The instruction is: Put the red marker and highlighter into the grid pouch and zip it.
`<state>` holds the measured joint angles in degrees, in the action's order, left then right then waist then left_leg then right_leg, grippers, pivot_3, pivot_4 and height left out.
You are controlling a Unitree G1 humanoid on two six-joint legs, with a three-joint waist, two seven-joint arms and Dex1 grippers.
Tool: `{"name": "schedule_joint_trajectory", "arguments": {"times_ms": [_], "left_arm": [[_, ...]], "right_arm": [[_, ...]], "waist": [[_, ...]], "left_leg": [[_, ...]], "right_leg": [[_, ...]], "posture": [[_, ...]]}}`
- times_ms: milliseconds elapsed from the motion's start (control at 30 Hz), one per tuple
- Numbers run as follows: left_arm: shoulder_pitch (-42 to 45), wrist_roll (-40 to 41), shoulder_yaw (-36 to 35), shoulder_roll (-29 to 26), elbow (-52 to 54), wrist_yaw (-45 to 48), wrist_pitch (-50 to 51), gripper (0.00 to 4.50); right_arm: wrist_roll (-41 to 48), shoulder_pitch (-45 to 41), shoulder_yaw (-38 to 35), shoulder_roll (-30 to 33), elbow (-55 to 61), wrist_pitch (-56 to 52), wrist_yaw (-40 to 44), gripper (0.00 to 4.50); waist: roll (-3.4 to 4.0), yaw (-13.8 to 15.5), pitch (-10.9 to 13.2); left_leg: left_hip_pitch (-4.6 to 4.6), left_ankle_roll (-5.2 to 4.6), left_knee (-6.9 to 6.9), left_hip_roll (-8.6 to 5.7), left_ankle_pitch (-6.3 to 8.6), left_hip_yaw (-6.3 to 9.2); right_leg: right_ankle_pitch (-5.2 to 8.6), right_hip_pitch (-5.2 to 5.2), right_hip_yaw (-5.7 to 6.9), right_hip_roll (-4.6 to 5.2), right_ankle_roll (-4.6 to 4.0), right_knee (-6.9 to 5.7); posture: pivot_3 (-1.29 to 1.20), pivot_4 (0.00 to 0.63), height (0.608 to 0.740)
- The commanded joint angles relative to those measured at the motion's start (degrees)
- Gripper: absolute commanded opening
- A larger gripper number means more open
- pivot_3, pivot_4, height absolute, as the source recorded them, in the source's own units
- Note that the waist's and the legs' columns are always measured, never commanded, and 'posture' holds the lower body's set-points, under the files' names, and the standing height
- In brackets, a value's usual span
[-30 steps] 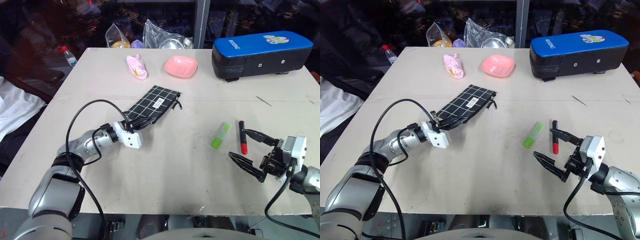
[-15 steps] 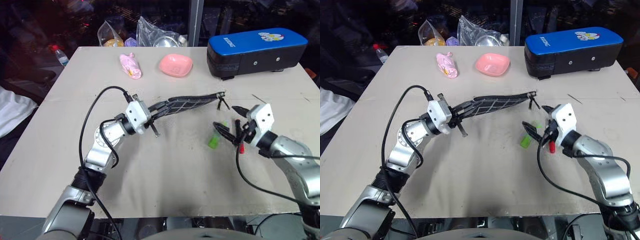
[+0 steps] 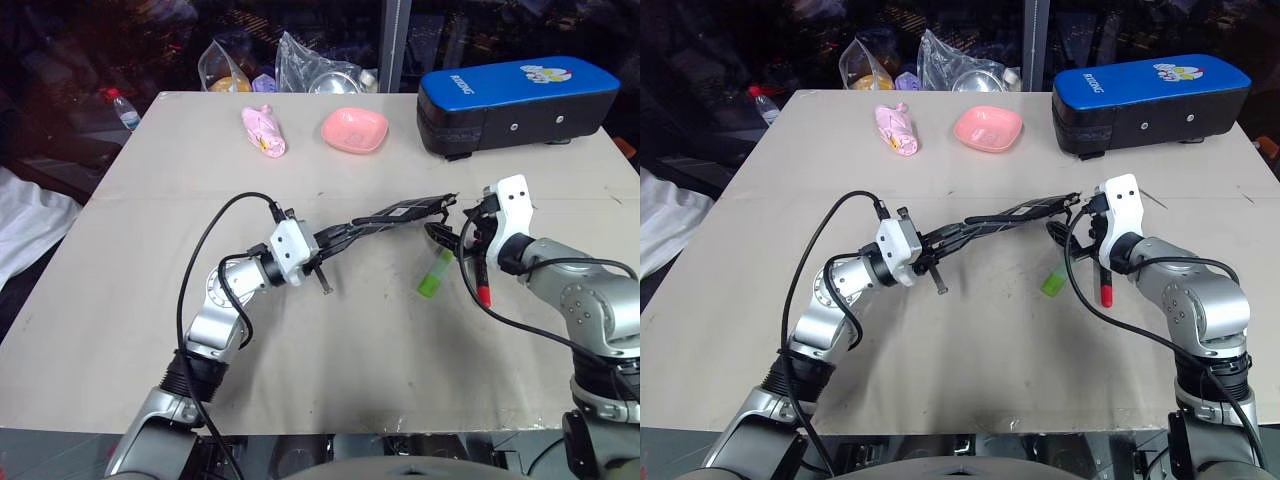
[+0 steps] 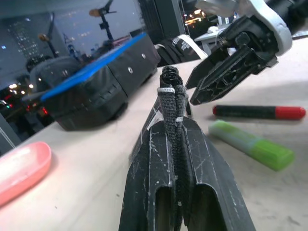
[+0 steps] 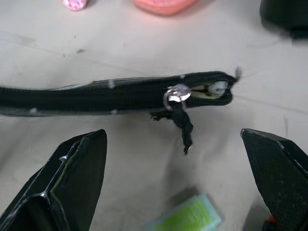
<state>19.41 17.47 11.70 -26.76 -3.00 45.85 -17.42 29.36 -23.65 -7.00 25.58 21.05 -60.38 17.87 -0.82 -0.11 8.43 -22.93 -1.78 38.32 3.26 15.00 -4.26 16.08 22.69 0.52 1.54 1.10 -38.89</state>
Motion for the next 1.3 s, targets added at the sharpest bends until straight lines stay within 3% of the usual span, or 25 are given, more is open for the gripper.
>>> {"name": "schedule_joint_trajectory", "arguments": {"times_ms": [33,200,267,367,433,533,567,1300], "left_arm": [[-0.3,-0.4,-1.5,0.4,1.9,0.9,-0.5,0.1],[-0.7,-0.8,-2.1,0.7,1.3,2.1,-1.2,0.1],[-0.6,-0.8,-2.3,0.8,1.0,2.4,-1.3,0.0],[-0.7,-0.9,-2.8,0.8,0.6,2.7,-1.5,0.0],[-0.7,-1.0,-3.1,1.0,0.1,2.9,-1.7,0.0],[-0.9,-1.3,-3.5,1.2,0.0,3.2,-1.8,0.0],[-0.9,-1.4,-3.5,1.3,-0.1,3.2,-1.9,0.0],[0.1,-8.0,-4.8,4.9,-1.7,-3.7,-2.9,0.0]], "right_arm": [[-0.9,-1.7,0.6,0.6,-0.8,2.2,0.9,4.5],[-3.2,-3.4,2.8,1.8,-5.1,5.3,3.2,4.5],[-4.5,-4.0,3.9,2.5,-6.8,7.5,4.3,4.0],[-5.7,-4.8,4.8,2.9,-8.6,10.0,5.7,2.87],[-6.5,-5.2,5.4,3.4,-9.3,11.4,6.7,1.69],[-7.1,-5.3,6.0,3.8,-9.4,12.7,8.2,0.26],[-7.2,-5.3,6.1,3.9,-9.3,13.0,8.6,0.05],[-8.5,-5.0,13.7,7.2,0.2,15.6,18.5,0.05]], "waist": [[0.0,-0.1,0.0],[0.01,-0.4,0.0],[0.0,-0.5,0.0],[0.0,-0.5,0.0],[0.01,-0.5,0.0],[0.01,-0.5,0.0],[0.0,-0.5,0.0],[-0.02,-0.5,0.1]], "left_leg": [[0.0,0.0,0.0,0.0,0.0,0.0],[0.0,-0.01,-0.01,0.0,0.01,-0.01],[0.0,-0.01,-0.01,0.0,0.01,-0.01],[-0.01,-0.01,-0.02,0.0,0.01,0.0],[-0.01,-0.01,-0.02,0.01,0.01,0.0],[-0.01,-0.01,-0.03,0.01,0.01,-0.01],[-0.02,-0.01,-0.04,0.01,0.01,0.0],[-0.05,-0.01,-0.04,0.02,0.01,0.0]], "right_leg": [[0.0,0.0,0.0,0.0,0.0,0.0],[0.0,0.02,-0.01,-0.01,0.0,0.01],[0.0,0.02,-0.01,-0.01,0.0,0.01],[0.0,0.02,-0.01,-0.01,0.0,0.02],[0.0,0.03,-0.01,-0.01,0.0,0.02],[0.0,0.04,-0.01,-0.01,0.0,0.02],[0.0,0.04,-0.01,-0.01,0.0,0.03],[0.0,0.06,0.01,0.04,0.0,0.04]], "posture": [[0.0,0.15,0.738],[0.0,0.15,0.738],[0.0,0.15,0.738],[0.0,0.15,0.738],[0.0,0.15,0.738],[0.0,0.15,0.738],[0.0,0.15,0.738],[0.0,0.15,0.738]]}}
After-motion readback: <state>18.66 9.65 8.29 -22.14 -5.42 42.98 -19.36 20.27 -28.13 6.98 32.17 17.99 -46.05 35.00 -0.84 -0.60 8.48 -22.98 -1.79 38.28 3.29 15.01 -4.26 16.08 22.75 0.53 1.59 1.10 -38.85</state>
